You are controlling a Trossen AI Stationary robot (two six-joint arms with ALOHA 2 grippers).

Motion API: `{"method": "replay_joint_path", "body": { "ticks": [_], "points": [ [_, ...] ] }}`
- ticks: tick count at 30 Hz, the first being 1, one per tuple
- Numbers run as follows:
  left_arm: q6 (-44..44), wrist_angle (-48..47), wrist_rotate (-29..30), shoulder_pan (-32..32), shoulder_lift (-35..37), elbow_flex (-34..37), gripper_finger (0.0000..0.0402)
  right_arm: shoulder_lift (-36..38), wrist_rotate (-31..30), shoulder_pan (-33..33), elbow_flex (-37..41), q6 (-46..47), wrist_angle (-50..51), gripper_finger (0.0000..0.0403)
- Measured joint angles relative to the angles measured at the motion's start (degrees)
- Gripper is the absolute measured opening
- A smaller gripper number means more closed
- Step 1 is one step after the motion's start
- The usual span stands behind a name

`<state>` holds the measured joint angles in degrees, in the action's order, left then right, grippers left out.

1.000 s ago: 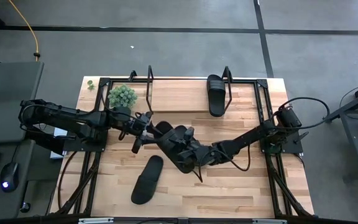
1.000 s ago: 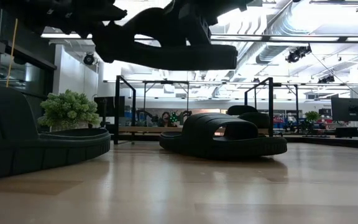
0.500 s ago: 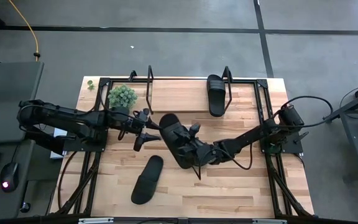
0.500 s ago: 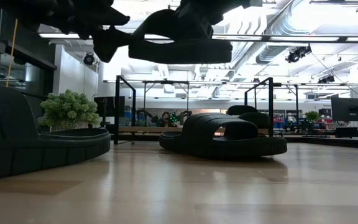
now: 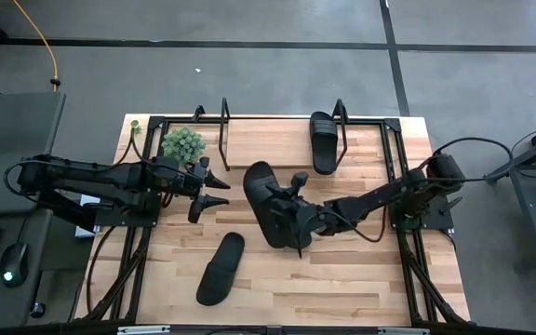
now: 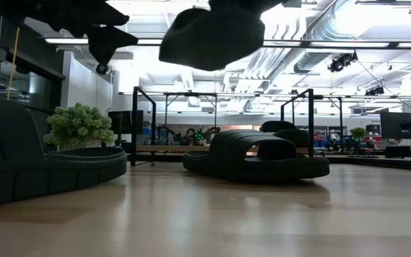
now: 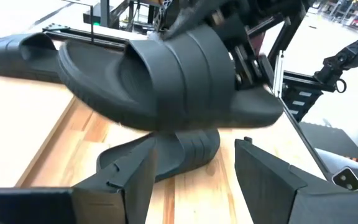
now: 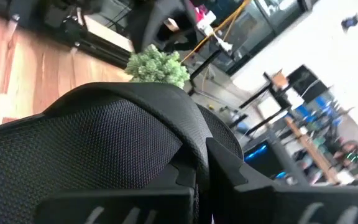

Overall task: Pick and place slides into the shelf
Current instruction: Put the black slide on the shelf

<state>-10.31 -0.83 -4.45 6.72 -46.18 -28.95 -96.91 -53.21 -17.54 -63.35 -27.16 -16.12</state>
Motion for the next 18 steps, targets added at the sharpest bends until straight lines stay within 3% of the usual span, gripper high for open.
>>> {"method": "replay_joint_path", "body": {
  "ticks": [5,11,15,18],
  "points": [
    [-0.36,-0.97,0.00,0.00,0.75,0.02,0.0200,3.09,1.26,1.20,0.00,6.62,6.76,0.0000],
    [-0.21,-0.65,0.15,0.00,0.76,0.01,0.0200,5.01,1.15,2.08,0.00,7.70,10.14,0.0000],
    [0.02,-0.17,2.79,0.00,0.76,0.02,0.0200,6.08,1.50,3.43,0.00,7.71,10.58,0.0000],
    [0.97,0.02,5.30,0.00,0.76,0.01,0.0200,6.58,5.42,5.72,0.00,7.85,11.31,0.0000]
  ]
}}
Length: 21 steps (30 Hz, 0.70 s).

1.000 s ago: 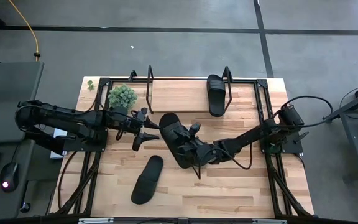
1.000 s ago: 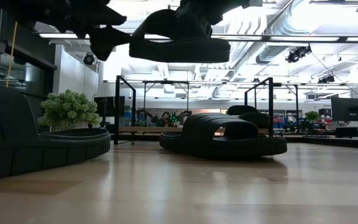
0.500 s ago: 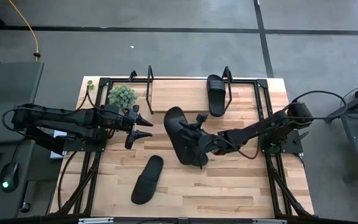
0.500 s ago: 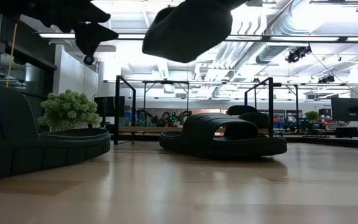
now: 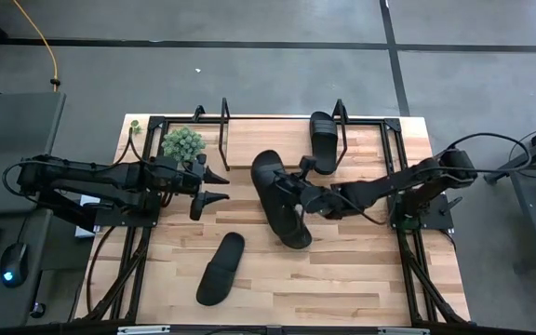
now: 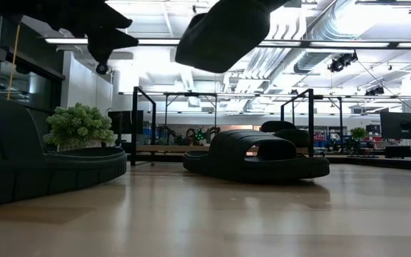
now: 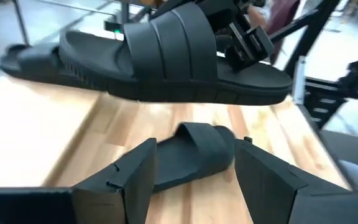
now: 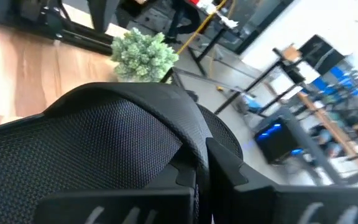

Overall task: Pick and place slides into the shelf
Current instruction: Put the black slide on the shelf

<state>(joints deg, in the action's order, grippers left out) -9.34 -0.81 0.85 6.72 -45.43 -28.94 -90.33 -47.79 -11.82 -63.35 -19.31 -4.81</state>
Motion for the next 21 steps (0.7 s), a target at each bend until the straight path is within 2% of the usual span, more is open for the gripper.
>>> {"method": "replay_joint_path", "body": {
  "ticks": [4,13,21],
  "points": [
    [4.41,1.13,2.33,0.00,0.00,0.00,0.0200,0.17,6.24,4.46,0.00,1.87,1.57,0.0000],
    [12.62,1.52,6.74,0.00,0.00,0.01,0.0200,0.16,9.57,13.51,0.00,2.48,5.96,0.0000],
    [16.93,4.61,11.11,0.02,0.00,-0.01,0.0200,0.16,18.07,20.78,0.55,1.25,4.94,0.0000]
  ]
}}
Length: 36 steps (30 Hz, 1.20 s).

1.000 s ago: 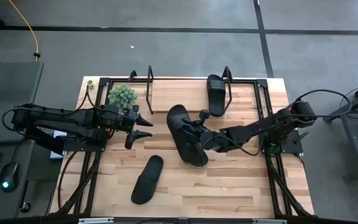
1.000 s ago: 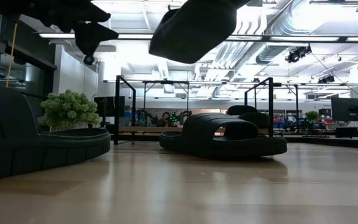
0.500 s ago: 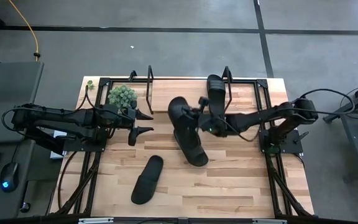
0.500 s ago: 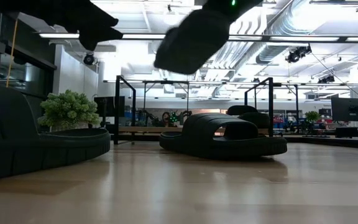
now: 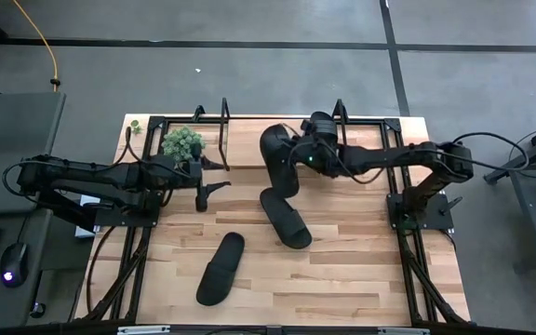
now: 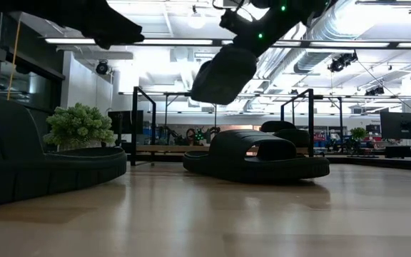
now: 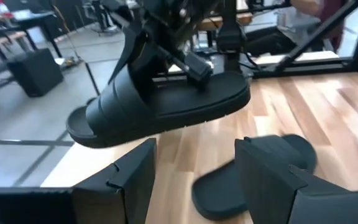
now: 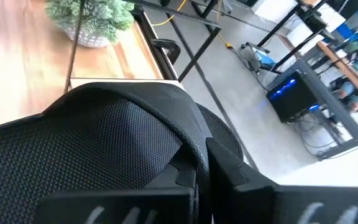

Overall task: Pick and place slides into the shelf
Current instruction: Put the black slide on the shelf

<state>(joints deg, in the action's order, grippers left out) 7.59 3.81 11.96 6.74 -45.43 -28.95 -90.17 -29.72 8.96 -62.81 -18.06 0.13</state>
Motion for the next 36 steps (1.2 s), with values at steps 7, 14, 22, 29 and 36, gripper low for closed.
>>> {"method": "replay_joint_path", "body": {
  "ticks": [7,14,22,29,36],
  "points": [
    [1.03,0.64,1.17,0.00,0.00,0.00,0.0200,0.00,3.74,4.44,0.00,-0.40,0.46,0.0000],
    [0.99,0.64,1.21,0.00,0.00,0.00,0.0200,-0.04,8.54,7.22,5.21,-0.98,-8.57,0.0000],
    [1.01,0.61,1.21,0.00,0.00,0.00,0.0200,-0.07,1.16,9.10,12.00,-4.53,-17.15,0.0000],
    [1.00,0.69,1.23,0.00,0.00,0.00,0.0200,-0.07,-1.57,9.96,12.00,-4.44,-17.12,0.0000],
    [0.73,0.71,1.23,0.00,0.00,0.00,0.0200,-0.15,1.79,12.36,12.00,-2.41,-16.07,0.0000]
  ]
}}
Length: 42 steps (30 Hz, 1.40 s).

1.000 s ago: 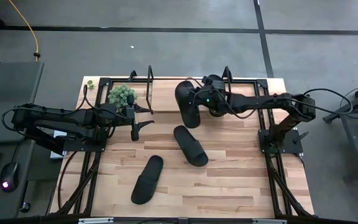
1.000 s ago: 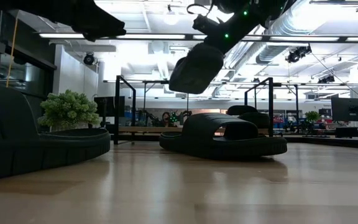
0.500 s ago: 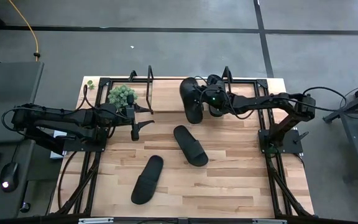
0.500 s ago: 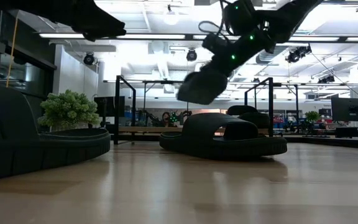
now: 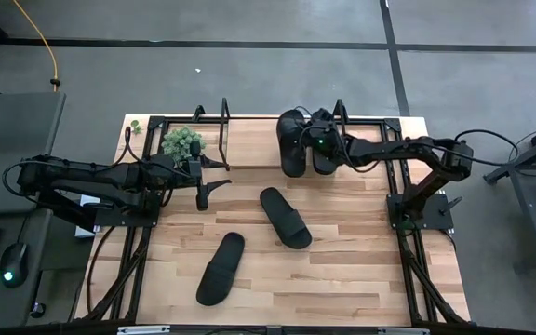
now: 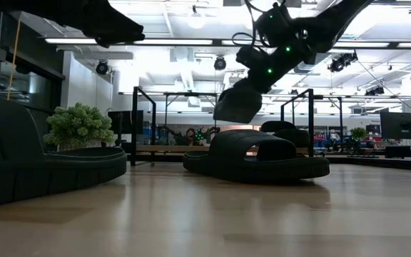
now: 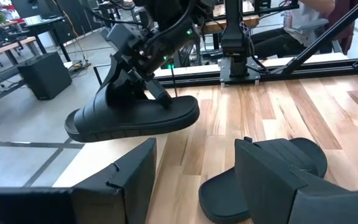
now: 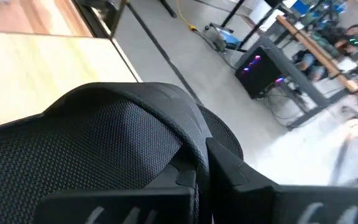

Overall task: Pick and place slides into the shelf
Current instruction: Put the black slide on the shelf

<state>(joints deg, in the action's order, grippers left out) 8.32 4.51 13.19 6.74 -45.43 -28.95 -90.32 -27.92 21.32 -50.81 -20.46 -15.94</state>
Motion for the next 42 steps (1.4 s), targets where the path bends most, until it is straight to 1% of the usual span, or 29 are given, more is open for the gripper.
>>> {"method": "replay_joint_path", "body": {
  "ticks": [2,7,14,17,37,42],
  "points": [
    [-0.01,0.00,0.00,0.00,0.00,0.00,0.0200,0.00,1.45,0.67,0.00,0.66,-0.08,0.0000],
    [-0.15,0.00,0.00,0.00,0.00,0.00,0.0200,0.00,1.59,1.92,0.14,0.72,-0.14,0.0000],
    [-1.09,0.02,0.00,0.00,0.00,0.00,0.0200,-0.07,2.88,3.19,5.93,-0.94,-10.01,0.0000],
    [-1.09,0.02,0.00,0.00,0.00,0.00,0.0200,-0.07,2.34,3.20,7.25,-2.24,-12.13,0.0000],
    [-1.46,0.06,-0.01,0.00,-0.09,0.00,0.0200,-0.07,3.14,5.55,7.91,-0.69,-12.25,0.0000],
    [-2.11,0.07,-0.02,0.00,-0.09,0.00,0.0200,-2.78,4.48,6.04,7.91,-0.12,-13.57,0.0000]
  ]
}}
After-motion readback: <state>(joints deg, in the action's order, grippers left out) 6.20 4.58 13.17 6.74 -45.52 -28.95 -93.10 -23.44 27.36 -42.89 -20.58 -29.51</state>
